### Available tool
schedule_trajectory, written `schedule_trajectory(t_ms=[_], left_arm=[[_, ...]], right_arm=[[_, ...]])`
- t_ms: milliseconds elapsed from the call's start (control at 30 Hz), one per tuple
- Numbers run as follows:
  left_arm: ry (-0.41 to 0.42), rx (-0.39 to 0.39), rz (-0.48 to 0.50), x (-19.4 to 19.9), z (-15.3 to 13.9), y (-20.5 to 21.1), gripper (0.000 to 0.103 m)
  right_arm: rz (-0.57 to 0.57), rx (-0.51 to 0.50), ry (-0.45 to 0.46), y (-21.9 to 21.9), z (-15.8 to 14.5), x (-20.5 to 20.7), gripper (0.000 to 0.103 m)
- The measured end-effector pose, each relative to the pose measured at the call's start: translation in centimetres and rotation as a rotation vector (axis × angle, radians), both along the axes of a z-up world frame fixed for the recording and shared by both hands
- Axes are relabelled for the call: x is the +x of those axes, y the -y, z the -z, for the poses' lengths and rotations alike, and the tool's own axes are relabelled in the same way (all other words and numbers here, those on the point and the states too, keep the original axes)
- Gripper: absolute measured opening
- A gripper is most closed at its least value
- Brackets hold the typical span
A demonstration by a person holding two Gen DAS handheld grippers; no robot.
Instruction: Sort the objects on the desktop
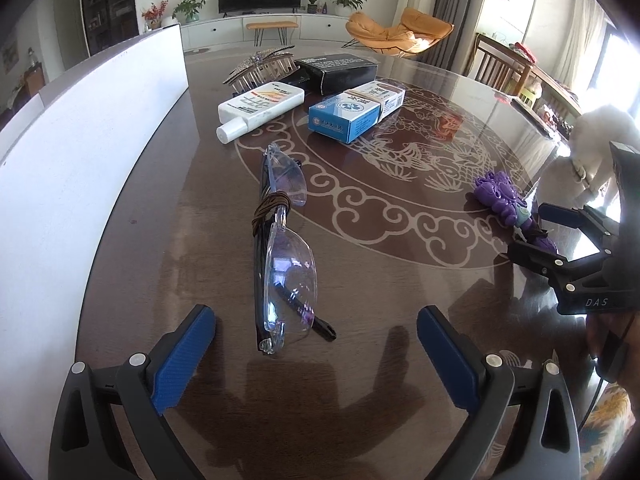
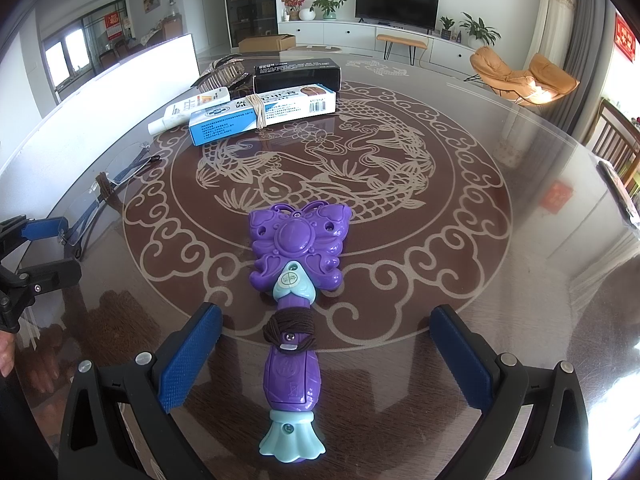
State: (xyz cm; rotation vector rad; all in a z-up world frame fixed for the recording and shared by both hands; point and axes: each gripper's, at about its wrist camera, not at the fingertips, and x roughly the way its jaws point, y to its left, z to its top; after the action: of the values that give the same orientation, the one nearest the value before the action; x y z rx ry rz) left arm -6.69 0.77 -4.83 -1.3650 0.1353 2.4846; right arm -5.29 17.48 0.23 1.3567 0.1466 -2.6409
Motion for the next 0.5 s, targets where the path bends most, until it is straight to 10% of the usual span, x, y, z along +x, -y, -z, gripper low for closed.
schedule_trajectory(t_ms=[267,367,500], left_arm=[[0.009,-0.074,0.006,-3.1,-0.4,-0.9,0.087],[0.023,-0.088,0.013,-3.7,-0.3,-1.0,0.06],[0.012,-0.066,-0.022,-3.4,-0.6,-0.3,0.028]], right_arm=[[-0.007,-0.001,0.006,0.0,0.0,0.0,0.103],[-0.044,0.014,0.074,0.2,-0.2,-0.8,0.101],[-0.081,0.027,0.127,0.7,-1.0,-1.6,0.073]])
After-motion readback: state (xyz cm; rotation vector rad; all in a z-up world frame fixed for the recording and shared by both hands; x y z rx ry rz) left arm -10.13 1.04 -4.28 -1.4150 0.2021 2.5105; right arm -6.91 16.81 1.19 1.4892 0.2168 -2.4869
